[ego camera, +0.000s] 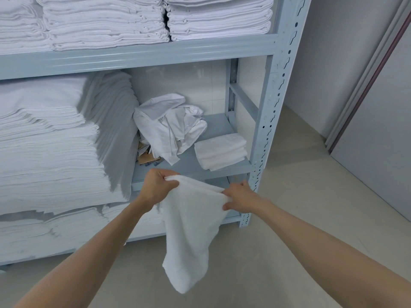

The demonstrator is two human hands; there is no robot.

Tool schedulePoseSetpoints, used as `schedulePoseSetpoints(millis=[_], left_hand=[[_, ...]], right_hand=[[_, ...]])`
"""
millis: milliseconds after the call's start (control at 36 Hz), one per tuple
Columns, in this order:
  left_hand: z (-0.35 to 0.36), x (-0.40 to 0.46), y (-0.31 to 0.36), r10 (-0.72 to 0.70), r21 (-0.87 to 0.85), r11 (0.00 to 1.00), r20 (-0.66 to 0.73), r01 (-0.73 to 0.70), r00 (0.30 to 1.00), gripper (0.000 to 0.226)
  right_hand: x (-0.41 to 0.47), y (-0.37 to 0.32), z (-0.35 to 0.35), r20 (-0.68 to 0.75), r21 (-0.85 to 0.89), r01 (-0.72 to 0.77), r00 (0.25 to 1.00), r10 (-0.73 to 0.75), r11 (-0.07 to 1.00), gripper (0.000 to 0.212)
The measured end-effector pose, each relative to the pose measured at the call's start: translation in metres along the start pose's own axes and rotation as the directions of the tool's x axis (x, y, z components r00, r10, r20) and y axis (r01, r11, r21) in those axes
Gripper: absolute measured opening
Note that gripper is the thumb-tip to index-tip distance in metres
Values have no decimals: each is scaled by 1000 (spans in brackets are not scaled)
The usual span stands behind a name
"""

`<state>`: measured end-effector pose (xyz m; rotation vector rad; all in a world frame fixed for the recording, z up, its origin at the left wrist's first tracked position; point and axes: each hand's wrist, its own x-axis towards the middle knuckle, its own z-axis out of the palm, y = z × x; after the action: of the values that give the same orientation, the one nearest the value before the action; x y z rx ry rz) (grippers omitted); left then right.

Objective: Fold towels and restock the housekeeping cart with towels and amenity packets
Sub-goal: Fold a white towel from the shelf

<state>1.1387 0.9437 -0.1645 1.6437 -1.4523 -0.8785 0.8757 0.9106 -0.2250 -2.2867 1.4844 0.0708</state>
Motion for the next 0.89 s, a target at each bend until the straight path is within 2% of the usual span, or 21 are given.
schedulePoseSetpoints(millis=[83, 139, 222, 278, 361, 417, 472, 528, 556, 583, 639, 667, 778, 889], left_hand=[[-13, 1, -15, -37, 35, 999, -41, 38, 998, 28], [-17, 0, -23, -50, 46, 998, -67, 53, 997, 27], [-18, 3, -25, -73, 36, 996, -110, 78, 991, 25], [-17, 5, -23, -58, 54, 996, -133, 66, 989, 24], [-11, 5, -13, -15, 72, 997, -117, 24, 993, 26], [-5, 4, -3, 20, 63, 998, -82, -15, 996, 28], [1, 6, 9, 68, 65, 996, -42, -65, 997, 28], [7, 6, 22, 122, 26, 992, -11, -122, 992, 29], [10, 6, 28, 152, -4, 988, 8, -152, 988, 32], [12, 5, 33, 186, -33, 982, 24, -185, 982, 37], [12, 5, 37, 226, -91, 971, 27, -223, 974, 40], [11, 5, 36, 218, -124, 969, 4, -215, 976, 39], [-3, 5, 20, 161, -121, 978, -100, -173, 982, 43], [-7, -7, 0, 124, -103, 986, -70, -131, 990, 53]], right_hand=[[-4, 5, -20, -144, 28, -52, 988, 55, 998, 37], [-5, 6, -32, -312, -108, 2, 950, -35, 994, 41], [-6, 5, -39, -552, -280, 126, 790, -267, 952, 40], [-6, 6, -39, -610, -316, 142, 727, -316, 938, 37], [-4, 7, -44, -568, -303, 25, 798, -202, 953, 37], [-1, 9, -48, -585, -242, -28, 802, -123, 970, 31], [1, 4, -50, -596, -161, 25, 794, -117, 987, 48], [4, -13, -51, -497, -125, 148, 847, -191, 981, 75], [6, -24, -49, -429, -103, 200, 875, -225, 974, 77], [9, -36, -47, -382, -69, 236, 891, -245, 969, 67], [14, -55, -42, -384, -13, 271, 887, -255, 963, 30], [16, -61, -42, -406, 15, 272, 881, -243, 962, 24], [19, -74, -42, -464, 159, 308, 862, -204, 938, 26], [21, -87, -50, -428, 190, 357, 868, -250, 915, 27]])
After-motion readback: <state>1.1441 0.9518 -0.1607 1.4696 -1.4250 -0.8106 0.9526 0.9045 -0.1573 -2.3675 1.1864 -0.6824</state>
